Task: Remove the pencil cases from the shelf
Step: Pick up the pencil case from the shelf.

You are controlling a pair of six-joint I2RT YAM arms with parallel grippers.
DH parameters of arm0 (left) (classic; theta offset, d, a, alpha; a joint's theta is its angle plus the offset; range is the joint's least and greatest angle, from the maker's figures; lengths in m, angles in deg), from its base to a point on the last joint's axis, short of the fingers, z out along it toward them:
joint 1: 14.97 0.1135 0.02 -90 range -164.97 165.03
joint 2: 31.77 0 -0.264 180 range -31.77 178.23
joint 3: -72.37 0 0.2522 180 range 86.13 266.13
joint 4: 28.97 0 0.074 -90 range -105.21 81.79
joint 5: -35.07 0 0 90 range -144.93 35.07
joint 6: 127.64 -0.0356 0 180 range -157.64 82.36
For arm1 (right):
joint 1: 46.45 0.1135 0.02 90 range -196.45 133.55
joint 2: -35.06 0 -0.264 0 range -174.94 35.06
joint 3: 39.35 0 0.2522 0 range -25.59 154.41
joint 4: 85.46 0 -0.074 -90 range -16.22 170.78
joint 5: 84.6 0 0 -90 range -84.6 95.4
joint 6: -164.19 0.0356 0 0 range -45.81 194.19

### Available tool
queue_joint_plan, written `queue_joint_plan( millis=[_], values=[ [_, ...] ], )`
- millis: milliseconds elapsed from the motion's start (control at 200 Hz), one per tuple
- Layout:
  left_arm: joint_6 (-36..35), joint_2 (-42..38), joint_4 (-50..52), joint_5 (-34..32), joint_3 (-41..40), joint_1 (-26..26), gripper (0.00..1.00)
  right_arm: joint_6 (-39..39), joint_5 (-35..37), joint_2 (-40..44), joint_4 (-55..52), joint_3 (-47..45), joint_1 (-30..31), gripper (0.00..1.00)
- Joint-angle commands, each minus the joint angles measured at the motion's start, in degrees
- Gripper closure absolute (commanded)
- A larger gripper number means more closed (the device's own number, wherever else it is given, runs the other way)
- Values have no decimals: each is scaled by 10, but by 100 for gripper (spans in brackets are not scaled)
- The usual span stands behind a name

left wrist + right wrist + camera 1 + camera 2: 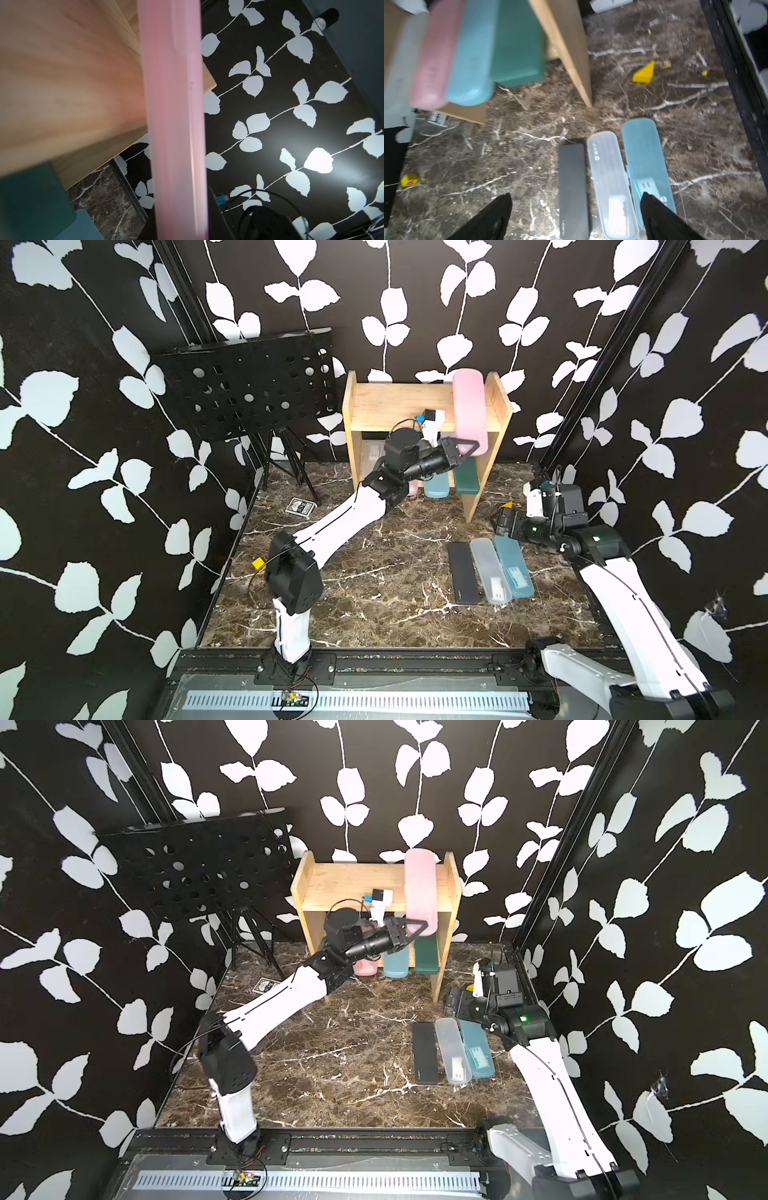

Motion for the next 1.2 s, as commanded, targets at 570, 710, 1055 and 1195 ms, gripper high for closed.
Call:
queue_joint_plan(
  millis=[570, 710, 1055, 1195],
  values=[
    [-327, -455, 7, -147, -467, 1, 100, 72, 61, -208, 162, 361, 309, 1],
    [-348, -503, 61, -161, -475, 2, 100, 51, 96, -281, 133, 443, 345, 1],
    [-355, -552, 92, -175, -493, 2, 100, 34, 80, -370, 131, 531, 398, 1],
    [-359, -560, 99, -180, -495, 2, 100, 32, 81, -389, 111, 553, 402, 2]
  ],
)
